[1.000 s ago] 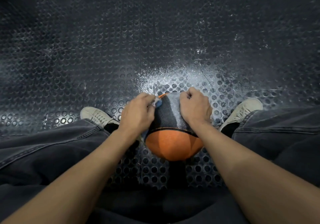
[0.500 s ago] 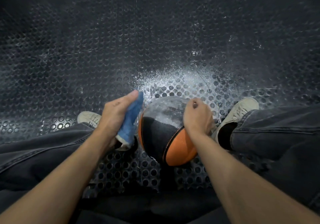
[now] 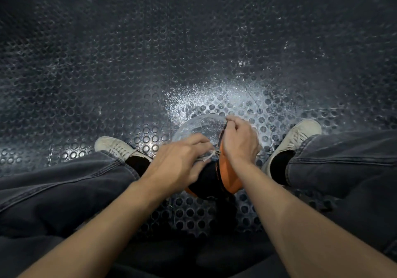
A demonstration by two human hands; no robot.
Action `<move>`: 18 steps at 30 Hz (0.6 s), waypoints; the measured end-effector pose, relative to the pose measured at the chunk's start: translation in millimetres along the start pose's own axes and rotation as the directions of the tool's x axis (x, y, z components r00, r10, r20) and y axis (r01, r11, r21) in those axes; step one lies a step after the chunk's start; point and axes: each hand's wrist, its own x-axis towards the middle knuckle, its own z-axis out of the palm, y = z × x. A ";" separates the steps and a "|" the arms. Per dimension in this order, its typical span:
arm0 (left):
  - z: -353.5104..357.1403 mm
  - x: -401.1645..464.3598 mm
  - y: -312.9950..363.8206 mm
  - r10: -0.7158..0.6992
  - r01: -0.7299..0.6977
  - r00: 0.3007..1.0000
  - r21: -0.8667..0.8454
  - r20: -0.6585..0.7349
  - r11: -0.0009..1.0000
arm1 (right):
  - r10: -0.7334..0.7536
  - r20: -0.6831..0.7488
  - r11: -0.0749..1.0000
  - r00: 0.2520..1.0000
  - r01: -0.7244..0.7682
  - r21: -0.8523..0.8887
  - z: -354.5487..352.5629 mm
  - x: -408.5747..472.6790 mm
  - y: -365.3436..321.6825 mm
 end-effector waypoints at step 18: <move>-6.9 72.5 6.2 -0.079 0.074 0.997 0.333 0.002 0.940 | -0.107 0.052 0.993 0.993 0.109 -0.051 -1.1 8.4 -5.3</move>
